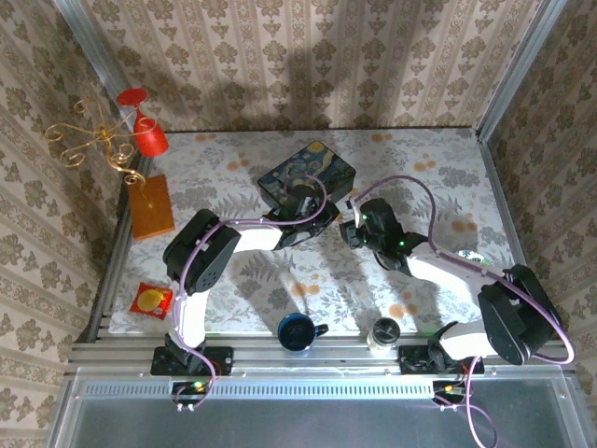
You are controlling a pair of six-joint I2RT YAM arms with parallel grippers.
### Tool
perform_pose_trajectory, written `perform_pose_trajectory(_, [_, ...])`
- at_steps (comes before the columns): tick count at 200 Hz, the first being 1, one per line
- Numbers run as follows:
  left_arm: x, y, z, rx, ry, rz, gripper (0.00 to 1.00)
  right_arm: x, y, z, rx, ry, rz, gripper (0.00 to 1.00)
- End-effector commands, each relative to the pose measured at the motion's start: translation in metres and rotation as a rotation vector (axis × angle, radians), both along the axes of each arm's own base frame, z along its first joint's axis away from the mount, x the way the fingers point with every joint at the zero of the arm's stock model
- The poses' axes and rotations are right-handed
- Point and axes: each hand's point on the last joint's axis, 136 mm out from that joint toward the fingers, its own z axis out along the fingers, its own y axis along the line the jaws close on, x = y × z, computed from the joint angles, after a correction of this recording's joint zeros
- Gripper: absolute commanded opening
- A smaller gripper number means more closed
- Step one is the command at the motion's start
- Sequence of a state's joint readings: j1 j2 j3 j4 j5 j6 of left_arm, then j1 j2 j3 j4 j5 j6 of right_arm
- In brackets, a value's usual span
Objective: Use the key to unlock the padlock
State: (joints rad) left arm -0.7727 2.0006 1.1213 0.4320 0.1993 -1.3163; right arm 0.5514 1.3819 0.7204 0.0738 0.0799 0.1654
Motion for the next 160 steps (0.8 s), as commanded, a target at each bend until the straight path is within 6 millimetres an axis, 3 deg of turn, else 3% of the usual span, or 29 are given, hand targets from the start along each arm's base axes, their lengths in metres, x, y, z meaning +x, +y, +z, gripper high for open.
perform_pose_trajectory(1, [-0.011, -0.007, 0.014, -0.029, 0.023, -0.038, 0.00, 0.005, -0.005, -0.013, -0.168, -0.029, 0.032, 0.28])
perform_pose_trajectory(85, [-0.015, -0.008, 0.029, -0.041, 0.020, -0.072, 0.00, 0.019, 0.005, -0.026, -0.199, -0.079, 0.055, 0.32])
perform_pose_trajectory(160, [-0.015, -0.002, 0.029, -0.048, 0.026, -0.063, 0.00, 0.018, 0.014, -0.032, -0.164, -0.065, 0.086, 0.32])
